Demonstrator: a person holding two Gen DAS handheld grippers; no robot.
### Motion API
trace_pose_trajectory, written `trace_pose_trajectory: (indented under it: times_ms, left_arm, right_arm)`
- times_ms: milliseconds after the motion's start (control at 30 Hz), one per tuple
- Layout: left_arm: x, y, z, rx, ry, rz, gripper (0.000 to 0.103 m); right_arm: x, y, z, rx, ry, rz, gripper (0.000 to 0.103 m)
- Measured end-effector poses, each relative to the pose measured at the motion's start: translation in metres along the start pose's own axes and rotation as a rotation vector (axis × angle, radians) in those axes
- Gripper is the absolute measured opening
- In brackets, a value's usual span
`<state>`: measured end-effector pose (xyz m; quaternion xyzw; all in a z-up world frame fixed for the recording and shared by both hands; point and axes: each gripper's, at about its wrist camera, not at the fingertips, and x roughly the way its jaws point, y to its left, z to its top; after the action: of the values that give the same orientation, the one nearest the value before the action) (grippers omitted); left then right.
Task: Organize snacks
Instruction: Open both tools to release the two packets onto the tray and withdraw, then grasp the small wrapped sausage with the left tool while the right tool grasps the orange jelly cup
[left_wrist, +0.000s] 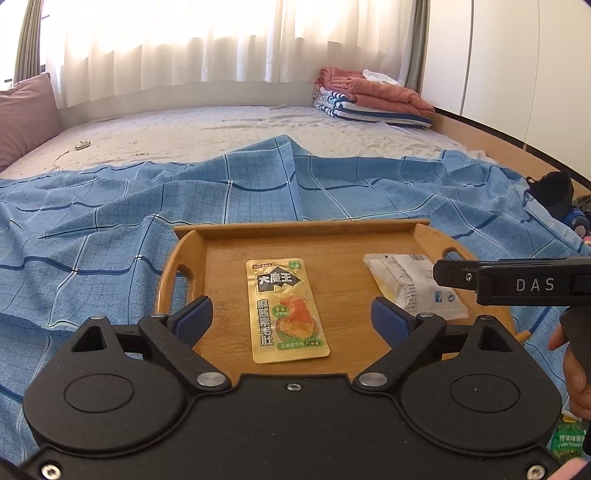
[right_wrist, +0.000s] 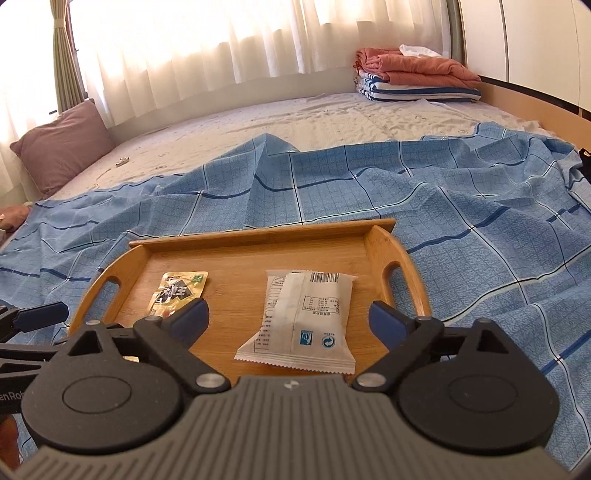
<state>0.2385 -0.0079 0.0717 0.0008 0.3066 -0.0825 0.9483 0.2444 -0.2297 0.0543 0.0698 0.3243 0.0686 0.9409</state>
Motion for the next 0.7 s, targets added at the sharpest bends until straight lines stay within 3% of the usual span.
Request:
trace_pose_trajectory:
  times_ms: [367,700]
  left_arm:
    - [-0.064,-0.001,-0.052,-0.015,-0.038,-0.042,0.094]
    - [-0.107,-0.004,-0.097,-0.003,-0.117,-0.027,0.096]
  right_arm:
    - [-0.066,0.005,-0.044,-0.071,-0.059,0.058,0.1]
    - [-0.106,0.006,-0.094,-0.105,-0.118,0.045,0.101]
